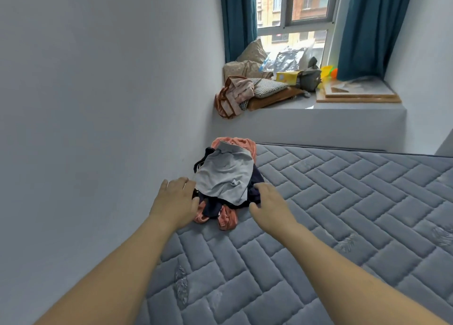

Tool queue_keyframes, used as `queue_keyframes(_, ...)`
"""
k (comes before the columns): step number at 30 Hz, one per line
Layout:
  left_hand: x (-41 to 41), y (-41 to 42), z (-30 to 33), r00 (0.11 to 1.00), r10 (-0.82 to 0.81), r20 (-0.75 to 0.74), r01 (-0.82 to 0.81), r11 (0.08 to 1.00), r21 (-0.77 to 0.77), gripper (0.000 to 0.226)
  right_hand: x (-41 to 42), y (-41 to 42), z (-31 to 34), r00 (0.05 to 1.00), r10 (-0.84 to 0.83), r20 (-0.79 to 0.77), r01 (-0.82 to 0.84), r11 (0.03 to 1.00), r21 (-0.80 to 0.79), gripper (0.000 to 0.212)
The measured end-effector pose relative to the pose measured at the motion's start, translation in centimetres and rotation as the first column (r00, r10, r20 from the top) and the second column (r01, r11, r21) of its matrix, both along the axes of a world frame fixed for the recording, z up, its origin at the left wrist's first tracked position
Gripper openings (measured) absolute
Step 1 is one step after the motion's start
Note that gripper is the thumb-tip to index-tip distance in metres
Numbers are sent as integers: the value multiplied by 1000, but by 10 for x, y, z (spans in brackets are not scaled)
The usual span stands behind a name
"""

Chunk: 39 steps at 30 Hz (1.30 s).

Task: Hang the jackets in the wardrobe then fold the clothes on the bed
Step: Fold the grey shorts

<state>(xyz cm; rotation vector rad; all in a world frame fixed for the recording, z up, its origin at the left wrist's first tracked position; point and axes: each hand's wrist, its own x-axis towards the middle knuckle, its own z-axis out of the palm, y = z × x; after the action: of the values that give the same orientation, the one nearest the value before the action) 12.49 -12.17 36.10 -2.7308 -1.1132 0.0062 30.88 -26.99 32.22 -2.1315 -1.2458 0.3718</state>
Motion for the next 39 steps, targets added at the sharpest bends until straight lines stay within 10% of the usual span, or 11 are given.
queue_keyframes(9,40,210,-224,999,-22,-24,17,984,-180,43,46,216,-222,988,-148,-55,145,988,-52,57)
queue_keyframes(21,177,389,-494,985,-155,71,169,940,-296,67,132,328,-540,885,-240,398,293,953,-78,63)
queue_keyframes(29,218,403,-522,963,9,271,43,982,-184,28,141,335,-549,856,-264,443,322,945,-60,60)
queue_keyframes(33,204,370,-483,867,-159,472,273,944,-183,13,147,335,-547,856,-276,438,326,944,-41,54)
queue_keyframes(39,119,274,-543,928,-128,349,238,927,-291,32,145,333,-551,844,-297,446,303,951,60,34)
